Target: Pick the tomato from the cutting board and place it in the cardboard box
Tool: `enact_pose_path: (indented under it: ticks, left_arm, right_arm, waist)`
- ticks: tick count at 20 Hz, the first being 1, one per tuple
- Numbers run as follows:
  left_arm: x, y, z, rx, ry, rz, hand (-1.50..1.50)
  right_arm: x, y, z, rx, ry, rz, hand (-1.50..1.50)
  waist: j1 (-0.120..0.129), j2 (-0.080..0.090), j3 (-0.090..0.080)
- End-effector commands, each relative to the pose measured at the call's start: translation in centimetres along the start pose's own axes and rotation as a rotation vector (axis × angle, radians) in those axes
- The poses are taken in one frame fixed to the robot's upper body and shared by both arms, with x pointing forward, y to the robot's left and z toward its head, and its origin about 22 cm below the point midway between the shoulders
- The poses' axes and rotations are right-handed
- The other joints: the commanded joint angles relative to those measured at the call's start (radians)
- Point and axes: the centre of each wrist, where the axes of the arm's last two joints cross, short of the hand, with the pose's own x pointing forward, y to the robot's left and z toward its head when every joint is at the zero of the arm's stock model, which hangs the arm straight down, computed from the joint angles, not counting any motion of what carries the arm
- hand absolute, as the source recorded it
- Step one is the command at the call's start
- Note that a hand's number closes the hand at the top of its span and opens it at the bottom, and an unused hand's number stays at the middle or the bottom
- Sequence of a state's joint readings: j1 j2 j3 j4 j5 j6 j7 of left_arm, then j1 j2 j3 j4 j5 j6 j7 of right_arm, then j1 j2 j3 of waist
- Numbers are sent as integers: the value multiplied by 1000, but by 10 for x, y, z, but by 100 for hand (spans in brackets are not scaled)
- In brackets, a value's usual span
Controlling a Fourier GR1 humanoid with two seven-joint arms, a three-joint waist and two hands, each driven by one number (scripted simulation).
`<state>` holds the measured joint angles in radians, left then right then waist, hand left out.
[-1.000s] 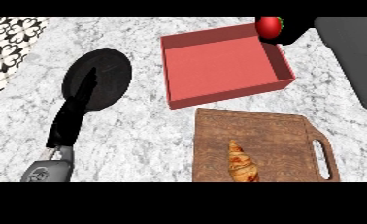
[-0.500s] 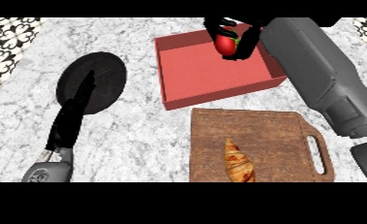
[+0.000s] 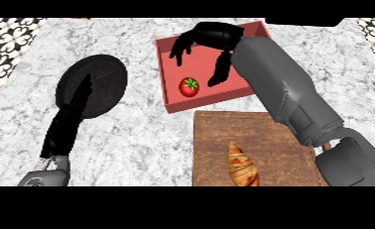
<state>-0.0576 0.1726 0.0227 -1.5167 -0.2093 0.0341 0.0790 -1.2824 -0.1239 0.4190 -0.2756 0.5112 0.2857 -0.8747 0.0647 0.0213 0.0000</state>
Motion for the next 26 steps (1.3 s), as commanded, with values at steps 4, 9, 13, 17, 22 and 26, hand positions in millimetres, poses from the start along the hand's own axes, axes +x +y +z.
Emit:
enact_pose_path:
  ticks: [4,9,13,17,22,26]
  left_arm:
    - [-4,-11,8,-8,0,13,0]
    - [6,9,3,-18,-12,0,0]
    - [8,-13,-1,-3,-21,14,0]
    - [10,-8,3,-27,-42,3,0]
    - [19,-11,-7,-28,-67,-5,0]
    - [21,-14,-5,-67,-78,16,0]
  right_arm:
    - [-3,22,-13,-72,-79,-251,-150]
    - [-12,-8,15,-288,-71,-468,-150]
    - [-9,-27,20,-350,-90,-625,-150]
    - [-15,-58,62,-471,-35,-673,-150]
    - [-18,-83,104,-610,67,-664,-150]
    - [-18,-100,141,-658,77,-693,-150]
  waist:
    - [1,1,0]
    - [16,10,1]
    - [12,14,0]
    - [41,24,1]
    - [65,51,2]
    - [84,60,4]
